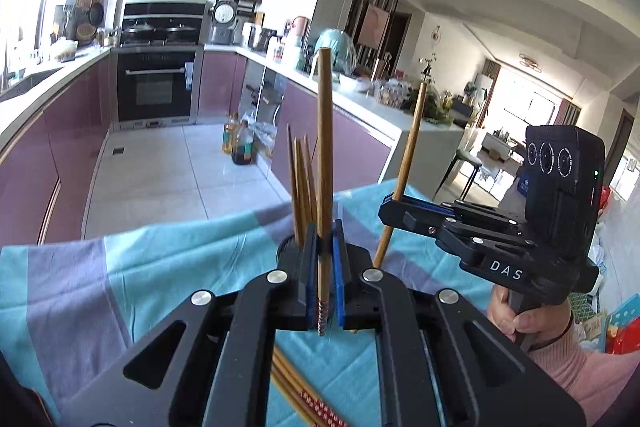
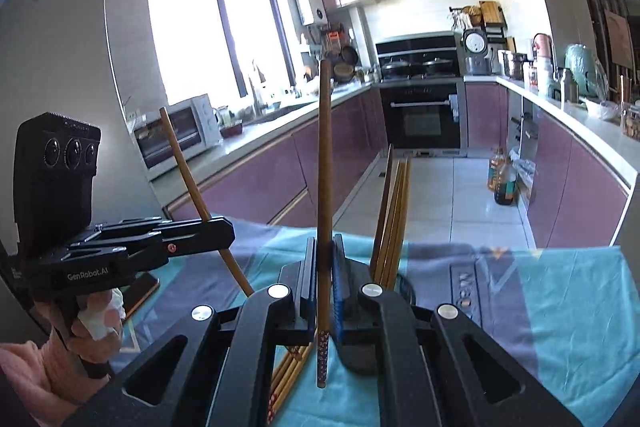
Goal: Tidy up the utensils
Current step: 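Lower the chopsticks into the mesh holder and open both tools, then move both open tools back over the remaining chopsticks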
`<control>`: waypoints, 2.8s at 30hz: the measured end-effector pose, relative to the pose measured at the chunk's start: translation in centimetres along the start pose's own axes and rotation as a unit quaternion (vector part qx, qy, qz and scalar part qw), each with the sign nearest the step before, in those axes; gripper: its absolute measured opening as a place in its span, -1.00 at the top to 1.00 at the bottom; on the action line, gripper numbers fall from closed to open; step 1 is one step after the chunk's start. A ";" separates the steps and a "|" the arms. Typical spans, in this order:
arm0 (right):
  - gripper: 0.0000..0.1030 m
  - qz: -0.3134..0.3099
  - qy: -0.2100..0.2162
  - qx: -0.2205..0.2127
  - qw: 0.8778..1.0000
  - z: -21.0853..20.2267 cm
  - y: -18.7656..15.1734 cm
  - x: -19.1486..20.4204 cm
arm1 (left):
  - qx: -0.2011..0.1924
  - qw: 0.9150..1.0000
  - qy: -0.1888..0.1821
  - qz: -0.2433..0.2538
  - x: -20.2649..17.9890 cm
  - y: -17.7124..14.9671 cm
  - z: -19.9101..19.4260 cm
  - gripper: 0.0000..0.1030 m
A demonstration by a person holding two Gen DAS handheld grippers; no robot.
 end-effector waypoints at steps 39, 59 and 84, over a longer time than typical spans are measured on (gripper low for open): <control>0.88 0.032 -0.045 0.087 0.995 7.6 -2.5 -4.1 | 0.125 0.992 0.020 0.029 1.0 -1.8 10.6 0.85; 0.59 0.034 -0.017 0.072 0.997 6.0 -3.2 -2.3 | 0.069 0.996 0.058 0.012 2.8 -3.3 6.3 0.39; 0.21 0.014 0.011 0.189 0.982 6.1 -16.2 2.5 | 0.124 0.986 0.103 -0.044 5.5 -16.2 2.1 0.03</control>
Point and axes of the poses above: each gripper's, at about its wrist camera, not at the fingertips, and z roughly the way its jaws point, x to its left, y to its top, the point moved 8 cm from there along z, roughly the way its jaws point, and after that the axes turned 5 degrees about z, right-handed, at the moved point
